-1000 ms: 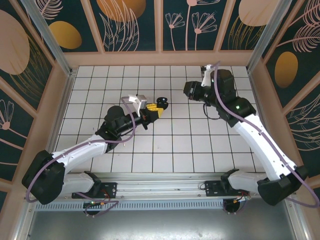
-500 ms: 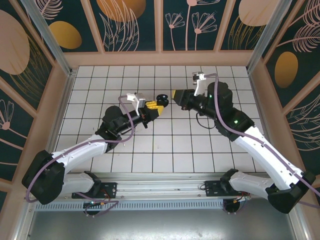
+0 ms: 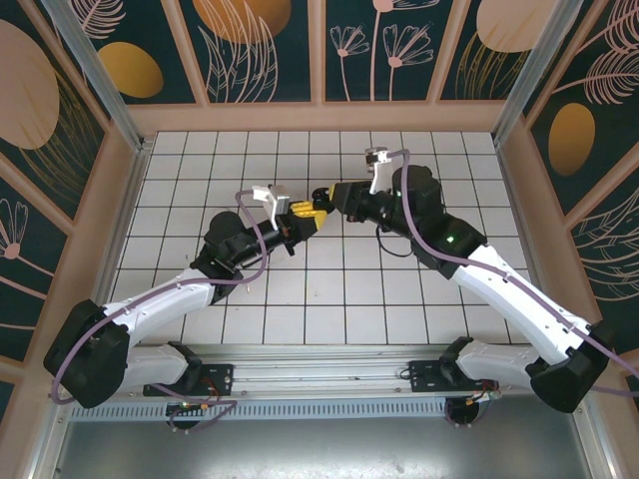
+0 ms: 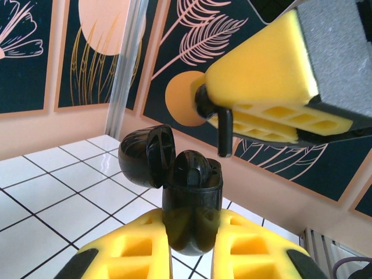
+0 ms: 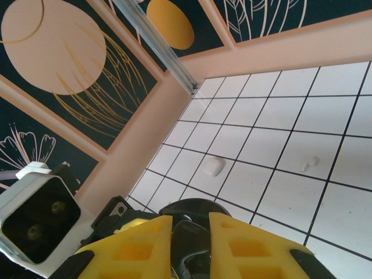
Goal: Insert wireless bluetooth earbuds into charging case
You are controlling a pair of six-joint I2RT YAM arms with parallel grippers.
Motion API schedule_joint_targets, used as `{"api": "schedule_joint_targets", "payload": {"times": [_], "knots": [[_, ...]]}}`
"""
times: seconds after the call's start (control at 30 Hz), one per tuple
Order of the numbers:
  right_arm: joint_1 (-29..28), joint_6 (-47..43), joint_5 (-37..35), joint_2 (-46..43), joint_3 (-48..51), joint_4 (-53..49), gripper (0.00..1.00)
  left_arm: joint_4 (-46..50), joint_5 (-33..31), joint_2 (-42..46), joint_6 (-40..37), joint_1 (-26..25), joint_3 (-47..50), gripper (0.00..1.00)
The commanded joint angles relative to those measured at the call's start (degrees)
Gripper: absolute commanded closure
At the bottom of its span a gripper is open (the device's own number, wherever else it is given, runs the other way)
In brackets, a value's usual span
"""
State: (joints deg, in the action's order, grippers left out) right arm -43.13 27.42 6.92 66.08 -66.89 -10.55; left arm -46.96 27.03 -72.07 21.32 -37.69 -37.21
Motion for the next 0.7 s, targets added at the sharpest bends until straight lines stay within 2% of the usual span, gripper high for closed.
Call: {"api": "schedule_joint_targets", "payload": {"times": [0.0, 0.67], "knots": [[-0.70, 0.09, -1.25, 0.09, -1.17, 2.11, 0.80, -3.40, 0.80, 0.09, 0.62, 0.43, -0.93, 1.00], [-3.70, 0.02, -5.00, 1.34, -0.51, 0.89, 0.80, -3.23, -0.03, 0.88, 0.39, 0.37, -0.45, 1.00]]}}
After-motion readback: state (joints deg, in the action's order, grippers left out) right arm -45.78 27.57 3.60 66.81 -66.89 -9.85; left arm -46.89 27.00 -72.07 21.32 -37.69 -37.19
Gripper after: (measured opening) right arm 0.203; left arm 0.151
